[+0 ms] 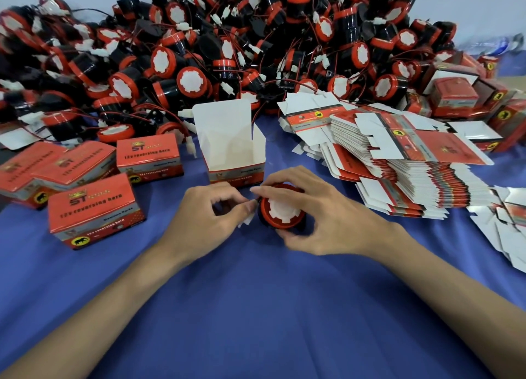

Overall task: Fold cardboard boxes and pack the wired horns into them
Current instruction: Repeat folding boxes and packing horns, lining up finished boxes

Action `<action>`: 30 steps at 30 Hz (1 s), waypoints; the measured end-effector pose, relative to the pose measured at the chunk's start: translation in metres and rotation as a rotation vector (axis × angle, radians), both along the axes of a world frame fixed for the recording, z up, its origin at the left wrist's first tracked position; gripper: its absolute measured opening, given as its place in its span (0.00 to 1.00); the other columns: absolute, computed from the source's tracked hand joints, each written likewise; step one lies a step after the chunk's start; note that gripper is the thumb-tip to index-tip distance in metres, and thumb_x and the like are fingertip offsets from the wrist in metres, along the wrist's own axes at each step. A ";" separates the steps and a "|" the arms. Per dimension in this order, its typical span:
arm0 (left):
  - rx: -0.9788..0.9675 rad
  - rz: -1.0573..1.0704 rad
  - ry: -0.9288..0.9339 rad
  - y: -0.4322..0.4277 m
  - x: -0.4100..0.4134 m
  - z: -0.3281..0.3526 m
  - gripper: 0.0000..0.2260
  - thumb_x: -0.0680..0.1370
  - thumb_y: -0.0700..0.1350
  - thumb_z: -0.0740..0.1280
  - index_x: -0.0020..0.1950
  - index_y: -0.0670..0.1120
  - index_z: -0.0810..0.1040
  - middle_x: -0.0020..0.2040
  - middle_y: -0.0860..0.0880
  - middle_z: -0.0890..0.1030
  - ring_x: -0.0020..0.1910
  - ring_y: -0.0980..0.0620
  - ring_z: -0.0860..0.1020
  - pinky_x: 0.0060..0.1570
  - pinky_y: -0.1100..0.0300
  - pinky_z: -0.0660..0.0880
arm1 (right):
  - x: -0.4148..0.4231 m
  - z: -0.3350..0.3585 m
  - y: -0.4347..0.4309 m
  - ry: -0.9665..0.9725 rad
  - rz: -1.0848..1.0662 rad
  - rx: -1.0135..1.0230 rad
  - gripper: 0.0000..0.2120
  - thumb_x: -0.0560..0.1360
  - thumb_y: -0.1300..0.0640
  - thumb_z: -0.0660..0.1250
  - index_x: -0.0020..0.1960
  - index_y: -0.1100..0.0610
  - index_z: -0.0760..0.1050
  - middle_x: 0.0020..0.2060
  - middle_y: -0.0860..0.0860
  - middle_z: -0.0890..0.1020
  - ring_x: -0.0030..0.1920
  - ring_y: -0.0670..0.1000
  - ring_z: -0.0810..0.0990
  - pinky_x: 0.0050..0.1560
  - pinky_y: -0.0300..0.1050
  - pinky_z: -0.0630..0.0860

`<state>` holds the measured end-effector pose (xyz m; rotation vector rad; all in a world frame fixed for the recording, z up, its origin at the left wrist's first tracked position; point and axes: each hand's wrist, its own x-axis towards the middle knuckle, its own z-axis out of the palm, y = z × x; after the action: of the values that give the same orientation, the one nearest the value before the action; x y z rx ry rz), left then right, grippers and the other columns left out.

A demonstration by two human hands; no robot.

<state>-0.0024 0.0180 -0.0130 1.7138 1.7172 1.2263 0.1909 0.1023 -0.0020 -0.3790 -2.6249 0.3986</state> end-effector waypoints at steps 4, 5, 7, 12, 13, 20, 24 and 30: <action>-0.093 -0.020 -0.085 0.000 -0.002 0.001 0.09 0.76 0.44 0.70 0.36 0.46 0.84 0.32 0.49 0.82 0.34 0.43 0.76 0.35 0.53 0.69 | -0.003 -0.007 -0.002 0.005 -0.007 0.001 0.26 0.73 0.61 0.71 0.70 0.59 0.70 0.64 0.54 0.74 0.65 0.54 0.70 0.66 0.48 0.69; -0.112 -0.016 -0.099 0.000 -0.002 0.002 0.09 0.76 0.44 0.70 0.37 0.45 0.85 0.33 0.48 0.82 0.34 0.42 0.76 0.35 0.53 0.69 | -0.005 -0.009 -0.003 0.001 -0.015 -0.002 0.26 0.74 0.60 0.70 0.71 0.59 0.69 0.65 0.54 0.73 0.66 0.54 0.69 0.67 0.47 0.68; -0.138 0.015 -0.144 0.002 -0.003 0.001 0.08 0.76 0.44 0.70 0.38 0.47 0.85 0.33 0.48 0.83 0.32 0.50 0.75 0.36 0.57 0.70 | -0.009 -0.014 -0.005 -0.014 -0.049 -0.019 0.25 0.76 0.59 0.68 0.71 0.59 0.68 0.67 0.54 0.71 0.67 0.54 0.67 0.68 0.47 0.66; -0.134 0.096 -0.178 0.003 0.004 -0.001 0.06 0.76 0.43 0.72 0.39 0.49 0.84 0.33 0.56 0.83 0.31 0.63 0.76 0.35 0.72 0.70 | -0.014 -0.019 -0.016 -0.045 -0.186 -0.115 0.30 0.73 0.40 0.68 0.69 0.53 0.68 0.69 0.50 0.64 0.70 0.50 0.60 0.66 0.50 0.70; -0.132 0.106 -0.171 0.003 0.004 -0.002 0.05 0.75 0.43 0.72 0.39 0.49 0.84 0.33 0.56 0.83 0.31 0.63 0.77 0.35 0.71 0.71 | -0.016 -0.019 -0.018 -0.042 -0.218 -0.122 0.31 0.71 0.37 0.68 0.68 0.53 0.69 0.67 0.50 0.65 0.69 0.50 0.61 0.64 0.50 0.71; -0.110 0.106 -0.144 0.001 0.006 -0.005 0.05 0.75 0.45 0.72 0.40 0.48 0.85 0.33 0.54 0.83 0.33 0.60 0.79 0.36 0.68 0.73 | -0.021 -0.016 -0.019 0.015 -0.267 -0.054 0.19 0.74 0.47 0.71 0.61 0.55 0.77 0.55 0.53 0.74 0.55 0.54 0.72 0.55 0.51 0.75; -0.105 0.109 -0.135 0.001 0.005 -0.004 0.04 0.75 0.43 0.72 0.40 0.48 0.85 0.32 0.55 0.83 0.32 0.61 0.78 0.36 0.69 0.72 | -0.019 -0.011 -0.017 -0.063 -0.232 0.017 0.19 0.74 0.47 0.71 0.61 0.55 0.77 0.57 0.55 0.74 0.54 0.55 0.72 0.52 0.53 0.76; -0.076 0.096 -0.128 -0.002 0.008 -0.002 0.03 0.75 0.39 0.71 0.42 0.45 0.84 0.33 0.52 0.83 0.32 0.59 0.79 0.37 0.62 0.76 | -0.018 -0.007 -0.017 -0.183 -0.210 0.054 0.23 0.76 0.44 0.67 0.66 0.55 0.73 0.61 0.55 0.72 0.56 0.56 0.70 0.54 0.54 0.74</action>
<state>0.0059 0.0163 -0.0149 1.4922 1.7637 1.2659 0.1731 0.0854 -0.0088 -0.6954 -2.7287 0.2318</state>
